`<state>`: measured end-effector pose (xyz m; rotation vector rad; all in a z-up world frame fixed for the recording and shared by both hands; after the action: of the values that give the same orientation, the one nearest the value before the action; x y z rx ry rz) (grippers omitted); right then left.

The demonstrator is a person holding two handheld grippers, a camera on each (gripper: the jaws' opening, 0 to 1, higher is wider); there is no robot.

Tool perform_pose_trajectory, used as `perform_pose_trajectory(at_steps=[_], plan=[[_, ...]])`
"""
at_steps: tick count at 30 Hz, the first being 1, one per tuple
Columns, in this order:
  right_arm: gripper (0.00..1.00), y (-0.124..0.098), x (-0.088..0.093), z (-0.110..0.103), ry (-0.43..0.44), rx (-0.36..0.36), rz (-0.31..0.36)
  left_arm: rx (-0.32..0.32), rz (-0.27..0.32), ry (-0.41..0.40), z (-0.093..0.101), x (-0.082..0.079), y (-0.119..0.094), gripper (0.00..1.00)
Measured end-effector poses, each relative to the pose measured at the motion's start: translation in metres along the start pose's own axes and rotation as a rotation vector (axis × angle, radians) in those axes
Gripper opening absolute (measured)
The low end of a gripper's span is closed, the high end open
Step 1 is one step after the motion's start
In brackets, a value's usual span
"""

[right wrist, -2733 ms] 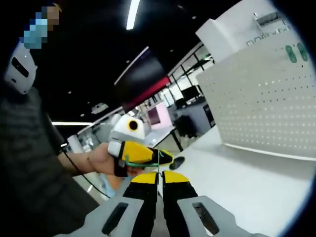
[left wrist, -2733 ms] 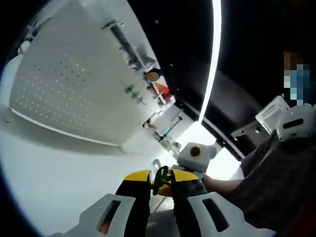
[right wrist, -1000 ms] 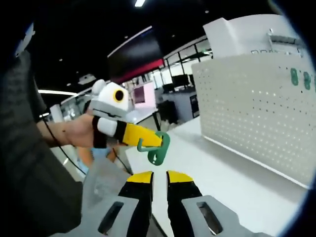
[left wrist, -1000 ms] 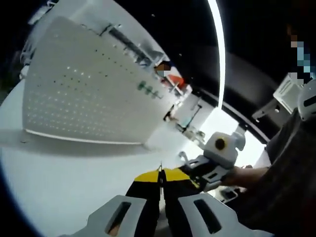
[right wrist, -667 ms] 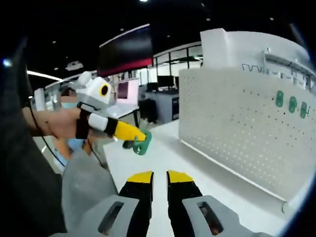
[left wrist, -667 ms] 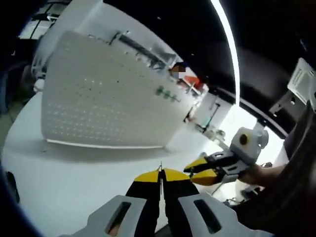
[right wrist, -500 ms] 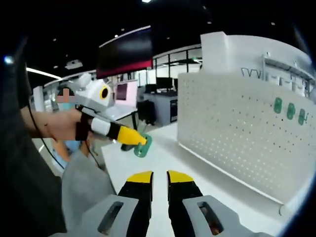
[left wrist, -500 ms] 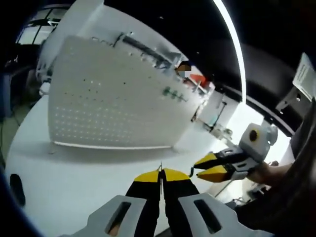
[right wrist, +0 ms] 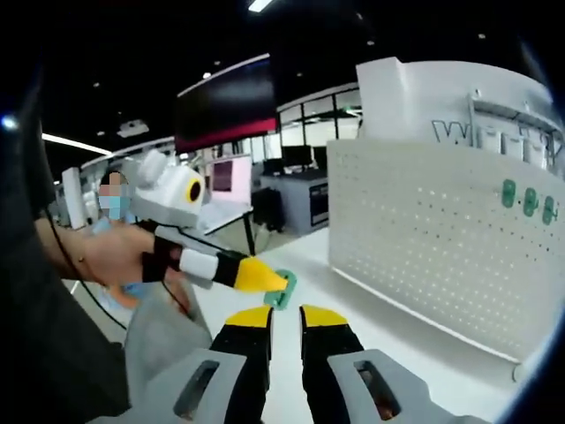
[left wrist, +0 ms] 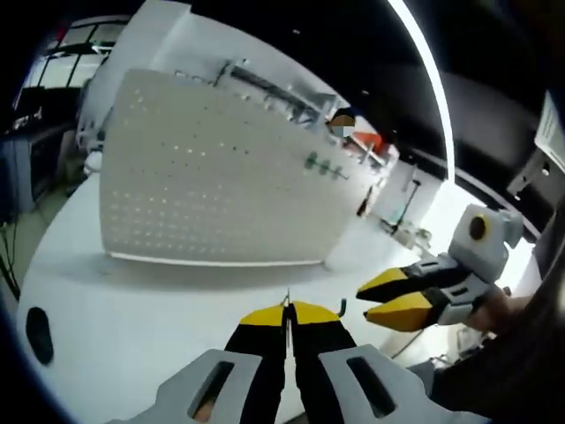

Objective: Insert the hook assembly into the mounting plate slot until the hook locks in place.

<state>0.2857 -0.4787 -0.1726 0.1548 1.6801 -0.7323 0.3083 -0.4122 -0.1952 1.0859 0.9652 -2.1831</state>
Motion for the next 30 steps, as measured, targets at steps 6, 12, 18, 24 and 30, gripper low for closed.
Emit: perform_pose_trajectory(at_steps=[6,12,18,24,30], plan=[[0.10,0.003,-0.004,-0.003,-0.003,0.008,0.007,0.012,-0.002,0.013,0.005,0.000,0.001,0.01],[0.10,0.004,-0.006,-0.003,-0.026,0.013,0.005,0.015,0.013,0.014,0.008,-0.003,0.000,0.01],[0.09,0.005,-0.005,-0.003,-0.023,0.022,0.003,0.009,0.045,0.008,0.010,-0.007,-0.002,0.01],[0.09,0.003,-0.009,-0.002,-0.004,0.034,0.023,0.019,0.074,-0.004,0.018,-0.008,-0.003,0.01],[0.08,0.002,-0.007,0.002,0.002,0.046,0.020,0.040,0.082,-0.041,0.025,-0.007,-0.001,0.01]])
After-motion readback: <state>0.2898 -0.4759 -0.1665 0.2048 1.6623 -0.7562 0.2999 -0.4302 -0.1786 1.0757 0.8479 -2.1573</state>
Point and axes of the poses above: the point that each gripper's makers call its tool centre point, and the gripper's own axes: y roughly forward along the fingers, z roughly to its right, x roughly out of its underside, the point moved 2 cm from there along -y, roughly backward along the fingers, and after that the axes turned 3 degrees about -z, right-handed, at the moved point
